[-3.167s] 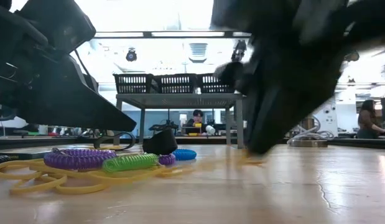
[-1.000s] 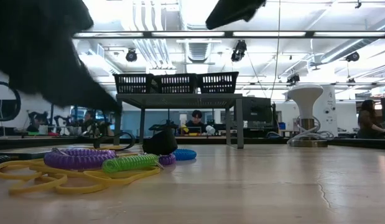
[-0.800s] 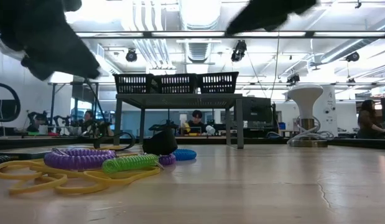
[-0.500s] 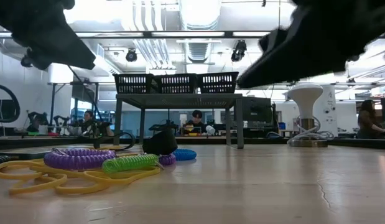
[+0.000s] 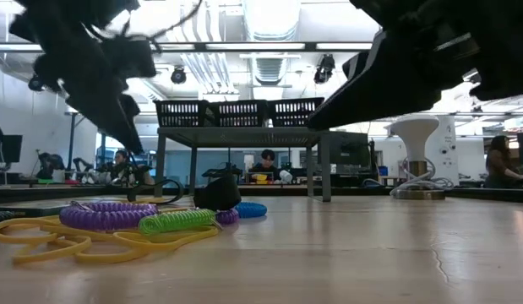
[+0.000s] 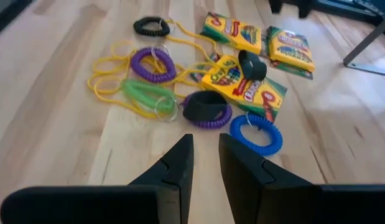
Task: Pick & Place Office Desk Supplies
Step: Put the yellow crayon box into the left black bin on the shelf
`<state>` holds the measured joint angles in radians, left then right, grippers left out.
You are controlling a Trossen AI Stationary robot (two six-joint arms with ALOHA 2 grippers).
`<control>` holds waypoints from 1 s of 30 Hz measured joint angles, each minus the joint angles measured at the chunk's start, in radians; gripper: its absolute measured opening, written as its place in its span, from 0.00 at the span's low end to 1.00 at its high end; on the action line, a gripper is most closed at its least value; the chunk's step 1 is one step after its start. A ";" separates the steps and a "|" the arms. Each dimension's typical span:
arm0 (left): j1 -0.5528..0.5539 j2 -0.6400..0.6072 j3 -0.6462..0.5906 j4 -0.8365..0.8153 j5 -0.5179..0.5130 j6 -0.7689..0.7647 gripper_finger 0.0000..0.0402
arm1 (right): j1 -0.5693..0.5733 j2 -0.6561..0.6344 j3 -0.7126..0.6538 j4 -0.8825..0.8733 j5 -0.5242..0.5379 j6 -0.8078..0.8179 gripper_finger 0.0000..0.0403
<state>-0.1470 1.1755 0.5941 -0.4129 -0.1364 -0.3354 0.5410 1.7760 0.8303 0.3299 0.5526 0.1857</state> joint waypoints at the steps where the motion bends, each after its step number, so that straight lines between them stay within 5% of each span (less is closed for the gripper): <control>1: 0.022 0.002 0.000 0.000 0.003 0.037 0.61 | -0.001 0.000 0.000 0.000 0.000 0.003 0.17; 8: 0.106 0.005 -0.022 -0.017 0.006 0.200 0.74 | -0.001 0.000 0.000 -0.002 0.000 0.006 0.19; 17: 0.133 0.005 -0.031 -0.266 -0.055 -0.087 0.70 | -0.001 0.000 0.000 -0.003 -0.003 0.017 0.18; 23: 0.140 0.005 -0.048 -0.399 -0.177 -0.259 0.54 | -0.001 0.000 0.000 -0.003 -0.003 0.017 0.17; 30: 0.178 0.005 -0.163 -0.226 -0.211 -0.317 0.25 | -0.001 0.000 0.000 -0.003 -0.003 0.017 0.18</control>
<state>0.0312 1.1809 0.4316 -0.6392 -0.3477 -0.6520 0.5400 1.7760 0.8303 0.3267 0.5499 0.2031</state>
